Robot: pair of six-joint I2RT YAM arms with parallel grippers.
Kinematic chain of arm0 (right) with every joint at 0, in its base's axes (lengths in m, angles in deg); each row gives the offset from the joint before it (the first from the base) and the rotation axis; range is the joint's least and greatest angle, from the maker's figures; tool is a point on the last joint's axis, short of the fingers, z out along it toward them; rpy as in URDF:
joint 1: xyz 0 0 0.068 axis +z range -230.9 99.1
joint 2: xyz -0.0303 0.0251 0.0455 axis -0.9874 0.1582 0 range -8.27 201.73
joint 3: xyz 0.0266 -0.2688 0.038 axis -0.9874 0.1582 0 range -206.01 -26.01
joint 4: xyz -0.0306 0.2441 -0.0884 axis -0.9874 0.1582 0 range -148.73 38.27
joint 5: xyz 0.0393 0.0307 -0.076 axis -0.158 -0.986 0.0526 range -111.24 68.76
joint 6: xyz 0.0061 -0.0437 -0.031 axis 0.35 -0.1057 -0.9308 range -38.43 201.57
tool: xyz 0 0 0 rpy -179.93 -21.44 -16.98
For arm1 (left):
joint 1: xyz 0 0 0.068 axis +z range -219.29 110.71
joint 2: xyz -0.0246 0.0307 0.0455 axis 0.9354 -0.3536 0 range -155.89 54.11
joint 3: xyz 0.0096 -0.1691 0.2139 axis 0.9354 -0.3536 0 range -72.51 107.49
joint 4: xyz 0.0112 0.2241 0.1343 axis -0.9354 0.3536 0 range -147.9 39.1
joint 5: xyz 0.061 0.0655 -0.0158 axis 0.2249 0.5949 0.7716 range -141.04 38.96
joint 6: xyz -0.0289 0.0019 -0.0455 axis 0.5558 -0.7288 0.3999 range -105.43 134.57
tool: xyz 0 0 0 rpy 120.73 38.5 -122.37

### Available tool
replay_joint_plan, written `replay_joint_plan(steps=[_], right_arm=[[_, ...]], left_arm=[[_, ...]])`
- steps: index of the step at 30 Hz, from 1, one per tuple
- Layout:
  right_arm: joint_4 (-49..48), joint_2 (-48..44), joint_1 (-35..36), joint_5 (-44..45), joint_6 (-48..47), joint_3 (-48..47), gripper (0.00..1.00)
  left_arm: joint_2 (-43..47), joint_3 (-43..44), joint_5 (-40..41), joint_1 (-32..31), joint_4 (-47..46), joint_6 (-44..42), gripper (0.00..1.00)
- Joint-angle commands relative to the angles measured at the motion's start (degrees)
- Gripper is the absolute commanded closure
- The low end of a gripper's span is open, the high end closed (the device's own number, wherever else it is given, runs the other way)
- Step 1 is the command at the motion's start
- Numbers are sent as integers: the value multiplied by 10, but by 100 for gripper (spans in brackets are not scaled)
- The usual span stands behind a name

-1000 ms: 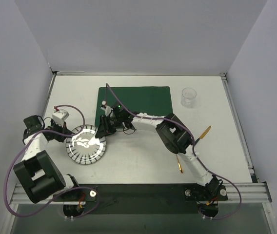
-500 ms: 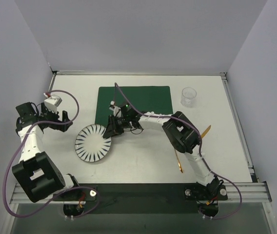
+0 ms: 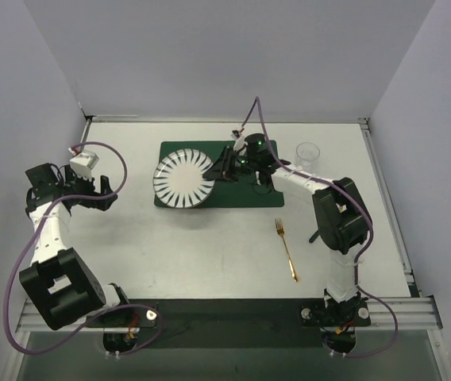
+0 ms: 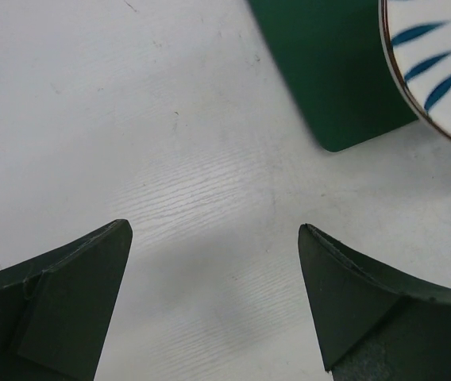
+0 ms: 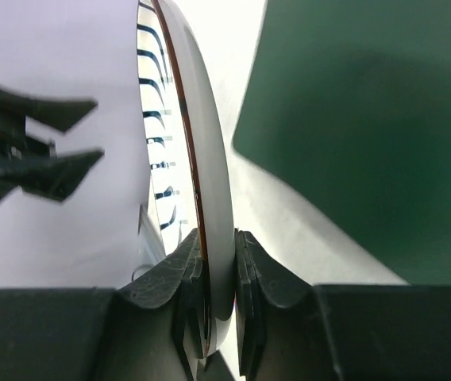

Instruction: Set the dinner table for one person

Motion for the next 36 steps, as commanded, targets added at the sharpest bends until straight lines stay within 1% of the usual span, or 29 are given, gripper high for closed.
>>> replay_joint_plan(steps=[1,3,7,11,16,18,19,21,22,24,25,28,32,36], right_arm=[[-33,-35,-43,83,29,6,100],[-18,-21,-56,117,26,-3,100],[-17,16,-73,139,40,-6,100],[6,37,-75,146,28,-13,100],[39,64,-76,130,20,-22,100],[49,60,-77,135,16,-14,95],[55,52,-78,141,9,-3,87],[75,42,-78,166,-1,6,78],[84,33,-78,173,-14,11,68],[115,29,-78,184,-28,9,60],[125,30,-78,186,-33,7,54],[159,29,-78,205,-50,1,50],[181,16,-76,247,-75,1,49],[219,-7,-62,293,-129,-5,49]], left_arm=[[6,-16,7,-38,-24,10,3],[3,-23,31,-66,-28,12,3],[-2,-27,42,-96,-38,24,3],[-5,-31,54,-113,-48,29,3],[-10,-34,78,-128,-52,29,3],[-8,-36,82,-131,-49,27,3],[-8,-35,83,-132,-49,25,3],[-7,-35,85,-132,-49,24,3],[-7,-34,85,-132,-49,23,3],[-10,-33,86,-133,-50,23,3],[-11,-33,86,-133,-51,24,3],[-13,-32,86,-137,-54,27,3],[-12,-31,88,-142,-56,27,3],[-19,-36,92,-148,-66,25,3]])
